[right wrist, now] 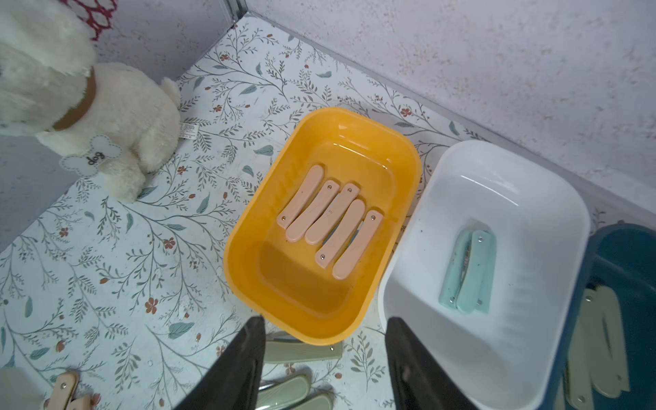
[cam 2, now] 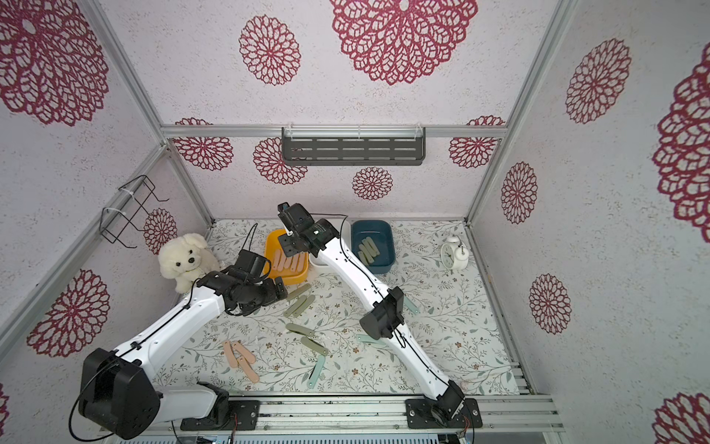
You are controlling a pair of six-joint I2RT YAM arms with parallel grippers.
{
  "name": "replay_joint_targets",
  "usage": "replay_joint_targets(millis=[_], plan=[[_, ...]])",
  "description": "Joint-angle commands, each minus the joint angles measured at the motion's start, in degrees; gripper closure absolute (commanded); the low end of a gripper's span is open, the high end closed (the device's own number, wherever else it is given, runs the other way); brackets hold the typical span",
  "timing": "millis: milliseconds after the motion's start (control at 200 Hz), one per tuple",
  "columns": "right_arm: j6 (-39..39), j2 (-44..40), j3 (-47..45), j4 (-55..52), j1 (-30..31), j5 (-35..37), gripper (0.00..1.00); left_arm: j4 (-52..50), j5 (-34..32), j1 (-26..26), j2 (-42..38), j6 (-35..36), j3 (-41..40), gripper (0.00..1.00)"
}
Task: Place the fruit knives into the storage box by color
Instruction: Pick up the fruit knife from the center of the board.
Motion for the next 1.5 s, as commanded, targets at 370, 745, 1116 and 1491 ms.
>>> replay_joint_targets(millis=[370, 745, 1116, 1491], plan=[[-0.02, -21.99, -18.31, -7.24, 1.58, 14.63, 0.34, -0.04, -3.5, -5.64, -4.12, -3.87, 2.53, 0.03], [-2.3, -56.44, -61.5, 13.96, -7.29, 12.0, 0.26, -1.55, -5.84, -8.85, -6.51, -5.9, 3.83, 0.03], [12.16, -78.53, -112.66, 27.36, -15.57, 3.63, 0.25, 1.35, -4.34, -15.52, -2.35, -7.14, 2.62, 0.03], [16.48, -76.7, -128.76, 35.72, -19.7, -1.26, 0.27, 6.11, -0.72, -17.8, 1.93, -5.42, -0.96, 0.03]])
